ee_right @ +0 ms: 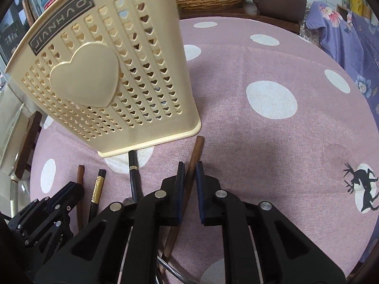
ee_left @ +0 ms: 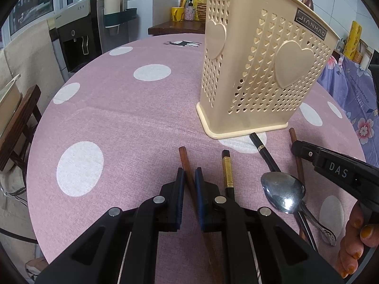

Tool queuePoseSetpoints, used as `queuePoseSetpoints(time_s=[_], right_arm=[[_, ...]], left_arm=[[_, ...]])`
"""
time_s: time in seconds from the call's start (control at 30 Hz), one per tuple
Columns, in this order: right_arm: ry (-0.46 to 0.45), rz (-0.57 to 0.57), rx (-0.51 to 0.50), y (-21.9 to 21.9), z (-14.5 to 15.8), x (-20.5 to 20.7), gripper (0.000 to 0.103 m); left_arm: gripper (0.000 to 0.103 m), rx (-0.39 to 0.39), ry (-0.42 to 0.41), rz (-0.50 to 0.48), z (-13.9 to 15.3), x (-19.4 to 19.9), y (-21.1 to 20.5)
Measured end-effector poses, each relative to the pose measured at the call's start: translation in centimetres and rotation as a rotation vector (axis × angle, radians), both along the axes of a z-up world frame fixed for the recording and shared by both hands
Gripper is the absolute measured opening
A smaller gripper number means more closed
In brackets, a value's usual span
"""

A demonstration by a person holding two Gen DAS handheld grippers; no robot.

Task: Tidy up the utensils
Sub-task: 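Grasp a brown wooden chopstick with the left tool while the right tool grasps another, then lift both brown chopsticks upright and carry them over the beige holder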

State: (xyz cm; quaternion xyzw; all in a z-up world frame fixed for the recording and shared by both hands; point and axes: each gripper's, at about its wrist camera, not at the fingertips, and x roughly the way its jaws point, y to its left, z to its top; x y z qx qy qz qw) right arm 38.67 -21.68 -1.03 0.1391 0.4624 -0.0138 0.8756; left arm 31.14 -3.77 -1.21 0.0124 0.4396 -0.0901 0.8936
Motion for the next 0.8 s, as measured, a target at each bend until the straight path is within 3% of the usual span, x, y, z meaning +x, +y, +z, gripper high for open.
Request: queuePoseSetpoints(time_s=[0.3,0.8], right_arm=[[-0.004,-0.021,0.087,-1.6,-0.4,0.7,0.01],[-0.088,-0.085,0.095,-3.7,1.1,-0.6,0.009]], left_arm=[[0.009,-0.021,0.004,0.021,0.0,0.5,0.0],[0.008,-0.118,0.008,0.054,0.2,1.1,0.7]])
